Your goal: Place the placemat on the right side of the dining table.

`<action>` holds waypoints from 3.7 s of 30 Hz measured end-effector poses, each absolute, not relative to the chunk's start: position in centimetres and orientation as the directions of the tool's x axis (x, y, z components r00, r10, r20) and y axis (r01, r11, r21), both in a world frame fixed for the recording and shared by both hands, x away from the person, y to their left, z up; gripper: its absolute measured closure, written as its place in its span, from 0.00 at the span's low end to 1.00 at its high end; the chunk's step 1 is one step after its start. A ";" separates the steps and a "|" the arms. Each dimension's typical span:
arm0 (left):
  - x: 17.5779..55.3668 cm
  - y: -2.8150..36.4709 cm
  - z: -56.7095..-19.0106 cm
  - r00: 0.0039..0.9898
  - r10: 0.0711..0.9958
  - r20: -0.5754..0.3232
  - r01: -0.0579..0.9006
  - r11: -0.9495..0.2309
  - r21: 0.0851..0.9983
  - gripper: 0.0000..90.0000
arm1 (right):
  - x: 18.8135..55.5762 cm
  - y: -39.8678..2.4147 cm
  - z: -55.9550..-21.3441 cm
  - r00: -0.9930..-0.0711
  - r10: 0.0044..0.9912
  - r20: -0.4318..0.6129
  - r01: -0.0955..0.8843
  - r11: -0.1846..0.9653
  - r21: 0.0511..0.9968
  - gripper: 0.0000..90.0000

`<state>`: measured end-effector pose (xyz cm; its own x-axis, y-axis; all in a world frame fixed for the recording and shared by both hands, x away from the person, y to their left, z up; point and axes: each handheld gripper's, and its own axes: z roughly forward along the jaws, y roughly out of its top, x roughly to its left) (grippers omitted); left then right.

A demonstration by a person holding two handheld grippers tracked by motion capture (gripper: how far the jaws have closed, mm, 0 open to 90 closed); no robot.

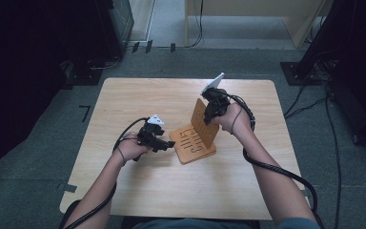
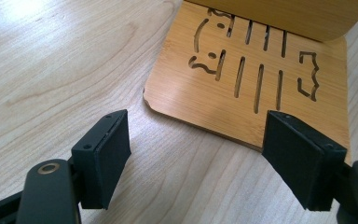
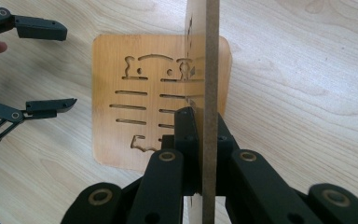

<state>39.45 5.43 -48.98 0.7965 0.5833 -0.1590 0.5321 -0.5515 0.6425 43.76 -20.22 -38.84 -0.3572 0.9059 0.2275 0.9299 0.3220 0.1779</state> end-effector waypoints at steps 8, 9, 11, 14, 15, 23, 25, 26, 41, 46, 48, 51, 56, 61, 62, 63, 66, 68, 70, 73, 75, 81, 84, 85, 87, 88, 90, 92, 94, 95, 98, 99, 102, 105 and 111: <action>39.5 5.4 -49.1 0.797 0.583 -0.158 0.532 -0.554 0.640 0.25 | 43.9 -20.8 -38.7 -0.349 0.911 0.218 0.933 0.315 0.176 0.97; 39.5 5.4 -49.1 0.797 0.583 -0.157 0.532 -0.555 0.639 0.25 | 43.9 -20.8 -38.7 -0.349 0.911 0.218 0.933 0.315 0.176 0.97; 39.4 5.4 -49.0 0.797 0.583 -0.160 0.534 -0.555 0.639 0.25 | 43.9 -21.1 -38.7 -0.350 0.911 0.218 0.932 0.316 0.176 0.97; 39.4 5.3 -48.9 0.798 0.582 -0.159 0.532 -0.554 0.641 0.25 | 44.0 -21.6 -38.7 -0.340 0.914 0.221 0.935 0.305 0.180 0.97; 39.4 5.3 -48.9 0.798 0.582 -0.159 0.532 -0.554 0.641 0.25 | 44.0 -21.6 -38.7 -0.340 0.914 0.221 0.935 0.305 0.180 0.97; 39.3 5.1 -48.9 0.803 0.575 -0.156 0.525 -0.560 0.641 0.25 | 43.9 -22.4 -38.8 -0.325 0.919 0.225 0.941 0.289 0.179 0.97; 39.3 5.1 -48.9 0.804 0.574 -0.157 0.525 -0.559 0.642 0.25 | 44.0 -22.6 -38.8 -0.326 0.918 0.225 0.940 0.290 0.179 0.97; 39.3 5.1 -48.9 0.803 0.575 -0.157 0.526 -0.559 0.641 0.25 | 43.9 -22.8 -38.8 -0.321 0.920 0.226 0.942 0.285 0.179 0.97; 39.4 5.2 -49.0 0.801 0.578 -0.157 0.528 -0.557 0.641 0.25 | 44.5 -24.9 -39.0 -0.276 0.938 0.210 0.954 0.240 0.180 0.97; 39.4 5.1 -49.0 0.801 0.578 -0.157 0.528 -0.557 0.641 0.25 | 44.7 -25.6 -39.2 -0.259 0.945 0.198 0.958 0.226 0.175 0.97; 39.4 5.1 -49.0 0.800 0.579 -0.158 0.529 -0.556 0.641 0.25 | 44.8 -25.9 -39.3 -0.253 0.947 0.197 0.960 0.220 0.175 0.97; 39.4 5.1 -49.0 0.801 0.578 -0.158 0.528 -0.557 0.640 0.25 | 44.8 -26.2 -39.2 -0.246 0.949 0.196 0.962 0.214 0.173 0.97; 39.3 5.1 -49.1 0.802 0.577 -0.155 0.528 -0.563 0.636 0.25 | 45.0 -26.9 -39.0 -0.230 0.954 0.193 0.965 0.197 0.174 0.97; 39.4 5.1 -49.2 0.800 0.578 -0.157 0.531 -0.563 0.633 0.25 | 45.4 -27.4 -39.2 -0.212 0.959 0.189 0.969 0.181 0.168 0.97; 39.4 5.2 -49.2 0.798 0.582 -0.159 0.534 -0.560 0.633 0.25 | 45.5 -27.7 -39.2 -0.207 0.960 0.191 0.970 0.175 0.170 0.97; 39.4 5.2 -49.2 0.798 0.582 -0.159 0.534 -0.560 0.633 0.25 | 45.5 -27.7 -39.2 -0.207 0.960 0.191 0.970 0.175 0.170 0.97; 39.4 5.2 -49.2 0.798 0.581 -0.157 0.533 -0.562 0.632 0.25 | 45.6 -28.0 -39.2 -0.193 0.962 0.194 0.972 0.161 0.170 0.97; 39.4 5.1 -49.3 0.800 0.579 -0.160 0.533 -0.562 0.632 0.25 | 45.7 -28.4 -39.2 -0.183 0.964 0.192 0.974 0.151 0.170 0.97; 39.4 5.1 -49.2 0.801 0.578 -0.158 0.532 -0.563 0.632 0.25 | 45.8 -28.6 -39.2 -0.180 0.965 0.192 0.975 0.148 0.168 0.97; 39.4 5.1 -49.2 0.798 0.581 -0.160 0.534 -0.559 0.635 0.25 | 45.9 -29.1 -39.2 -0.162 0.968 0.192 0.978 0.130 0.165 0.97; 39.4 5.1 -49.2 0.798 0.581 -0.160 0.534 -0.558 0.635 0.25 | 45.9 -29.2 -39.2 -0.161 0.968 0.193 0.977 0.129 0.168 0.97; 39.4 5.1 -49.2 0.801 0.577 -0.158 0.530 -0.562 0.634 0.25 | 46.1 -30.1 -38.9 -0.140 0.970 0.196 0.980 0.107 0.170 0.97; 39.4 5.1 -49.3 0.801 0.578 -0.157 0.531 -0.563 0.634 0.25 | 46.3 -30.4 -39.0 -0.121 0.973 0.197 0.981 0.088 0.171 0.97; 39.3 5.1 -49.3 0.802 0.577 -0.157 0.529 -0.563 0.635 0.25 | 46.3 -30.4 -39.0 -0.121 0.973 0.197 0.981 0.088 0.171 0.97; 39.4 5.1 -49.3 0.800 0.579 -0.158 0.532 -0.562 0.634 0.25 | 46.5 -30.6 -39.0 -0.116 0.974 0.197 0.982 0.082 0.172 0.97; 39.4 5.1 -49.3 0.800 0.579 -0.159 0.532 -0.561 0.634 0.25 | 46.6 -30.7 -39.0 -0.116 0.974 0.195 0.981 0.082 0.175 0.97; 39.4 5.1 -49.3 0.800 0.579 -0.159 0.532 -0.561 0.635 0.25 | 46.7 -30.8 -39.0 -0.108 0.976 0.189 0.982 0.075 0.173 0.97; 39.4 5.1 -49.3 0.800 0.579 -0.160 0.532 -0.559 0.635 0.25 | 46.8 -31.4 -38.9 -0.092 0.979 0.183 0.983 0.060 0.174 0.97; 39.4 5.2 -49.3 0.801 0.577 -0.159 0.531 -0.563 0.634 0.25 | 46.8 -31.7 -38.9 -0.085 0.980 0.177 0.983 0.054 0.176 0.97; 39.4 5.2 -49.4 0.801 0.578 -0.157 0.531 -0.564 0.632 0.25 | 46.9 -32.1 -38.9 -0.073 0.982 0.175 0.983 0.041 0.179 0.97; 39.4 5.3 -49.4 0.798 0.582 -0.156 0.533 -0.561 0.633 0.25 | 47.1 -33.3 -39.1 -0.034 0.984 0.175 0.985 0.004 0.173 0.97; 39.5 5.3 -49.3 0.798 0.582 -0.157 0.533 -0.560 0.634 0.25 | 47.1 -33.3 -39.1 -0.034 0.984 0.175 0.985 0.004 0.173 0.97; 39.5 5.3 -49.3 0.798 0.582 -0.156 0.531 -0.558 0.637 0.25 | 47.1 -34.0 -39.2 -0.014 0.985 0.173 0.985 -0.016 0.169 0.97; 39.4 5.2 -49.3 0.801 0.578 -0.155 0.529 -0.564 0.635 0.25 | 47.1 -35.0 -39.3 0.001 0.984 0.178 0.985 -0.031 0.169 0.97; 39.4 5.2 -49.3 0.800 0.579 -0.157 0.530 -0.560 0.637 0.25 | 47.2 -36.1 -39.2 0.035 0.988 0.152 0.983 -0.062 0.175 0.97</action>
